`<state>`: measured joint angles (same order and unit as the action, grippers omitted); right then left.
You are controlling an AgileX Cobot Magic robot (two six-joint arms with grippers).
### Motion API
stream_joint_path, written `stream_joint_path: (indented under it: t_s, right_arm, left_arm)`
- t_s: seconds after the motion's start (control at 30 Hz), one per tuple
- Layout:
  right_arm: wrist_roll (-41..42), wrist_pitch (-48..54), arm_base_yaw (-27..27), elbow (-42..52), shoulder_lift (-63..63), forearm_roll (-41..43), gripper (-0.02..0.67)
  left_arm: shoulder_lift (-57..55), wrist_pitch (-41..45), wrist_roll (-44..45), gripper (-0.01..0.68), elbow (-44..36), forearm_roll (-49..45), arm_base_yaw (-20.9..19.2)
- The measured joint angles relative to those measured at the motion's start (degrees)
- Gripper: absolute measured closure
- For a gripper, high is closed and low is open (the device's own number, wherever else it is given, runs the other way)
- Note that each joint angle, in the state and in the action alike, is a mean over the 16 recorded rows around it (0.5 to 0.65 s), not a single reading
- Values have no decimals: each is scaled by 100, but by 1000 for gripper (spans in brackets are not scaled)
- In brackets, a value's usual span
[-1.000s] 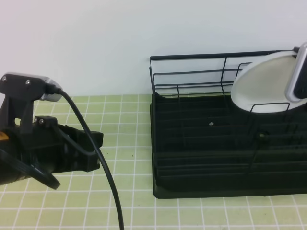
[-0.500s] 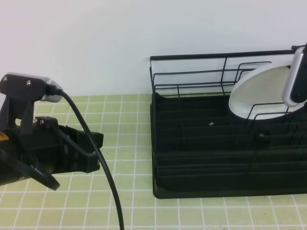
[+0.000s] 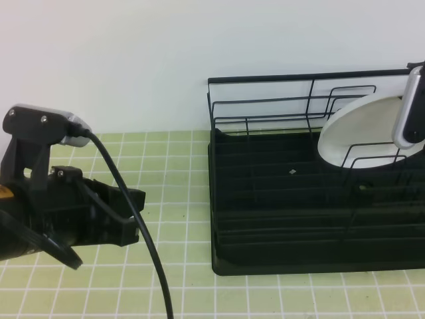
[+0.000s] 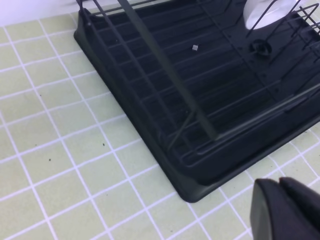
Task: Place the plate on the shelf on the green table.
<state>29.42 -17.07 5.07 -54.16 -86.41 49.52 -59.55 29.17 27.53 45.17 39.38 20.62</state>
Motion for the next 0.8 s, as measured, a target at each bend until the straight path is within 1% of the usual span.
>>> stream_joint_path:
  t_s: [0.37, 0.57, 0.8]
  right_arm:
    - [-583, 250, 0, 0, 0, -14, 183]
    - [-885, 370, 0, -21, -74, -23, 166]
    - [-910, 427, 0, -99, -294, -33, 162]
  left_arm:
    - [0, 8, -17, 673, 0, 0, 0]
    - [0, 8, -32, 673, 0, 0, 0]
    - [0, -4, -28, 673, 0, 15, 0]
